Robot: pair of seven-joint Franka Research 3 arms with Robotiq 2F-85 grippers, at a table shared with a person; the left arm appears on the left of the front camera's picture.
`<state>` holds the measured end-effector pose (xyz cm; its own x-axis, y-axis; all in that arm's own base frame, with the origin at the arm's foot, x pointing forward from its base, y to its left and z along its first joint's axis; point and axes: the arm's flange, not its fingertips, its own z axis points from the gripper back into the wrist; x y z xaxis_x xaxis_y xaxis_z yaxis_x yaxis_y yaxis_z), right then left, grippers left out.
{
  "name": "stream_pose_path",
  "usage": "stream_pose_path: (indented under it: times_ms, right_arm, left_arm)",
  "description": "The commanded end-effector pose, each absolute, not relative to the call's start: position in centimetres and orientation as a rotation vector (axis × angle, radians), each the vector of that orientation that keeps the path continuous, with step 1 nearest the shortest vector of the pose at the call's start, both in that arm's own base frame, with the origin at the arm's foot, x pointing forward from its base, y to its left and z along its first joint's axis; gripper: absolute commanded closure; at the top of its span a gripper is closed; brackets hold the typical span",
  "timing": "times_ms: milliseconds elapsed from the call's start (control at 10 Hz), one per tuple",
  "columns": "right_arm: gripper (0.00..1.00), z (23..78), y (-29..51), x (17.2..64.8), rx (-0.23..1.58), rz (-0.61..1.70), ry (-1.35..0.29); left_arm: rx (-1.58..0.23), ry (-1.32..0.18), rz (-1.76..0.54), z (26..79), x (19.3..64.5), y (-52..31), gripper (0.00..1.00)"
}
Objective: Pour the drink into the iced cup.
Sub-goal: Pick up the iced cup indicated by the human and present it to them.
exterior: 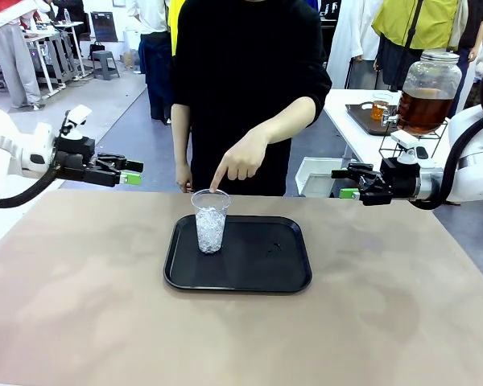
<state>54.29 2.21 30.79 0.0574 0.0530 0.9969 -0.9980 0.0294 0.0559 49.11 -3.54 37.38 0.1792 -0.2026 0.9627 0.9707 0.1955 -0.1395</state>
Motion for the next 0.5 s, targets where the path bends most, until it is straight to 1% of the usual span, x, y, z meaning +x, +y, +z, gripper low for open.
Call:
stream_pose_path:
  times_ms: [0, 200, 400]
  right_arm:
    - [0.0, 31.2, 2.4, 54.4, 1.182, 1.17, -1.132]
    - [0.0, 31.2, 2.4, 54.4, 1.182, 1.17, -1.132]
    - [0.0, 31.2, 2.4, 54.4, 1.182, 1.17, -1.132]
  left_arm:
    - [-0.929, -1.055, -1.12, 36.6, 49.3, -3.7, 0.0]
    - [-0.896, -1.129, -1.213, 34.8, 49.4, -4.1, 0.0]
    - [-0.909, -1.169, -1.245, 32.7, 49.4, -4.9, 0.0]
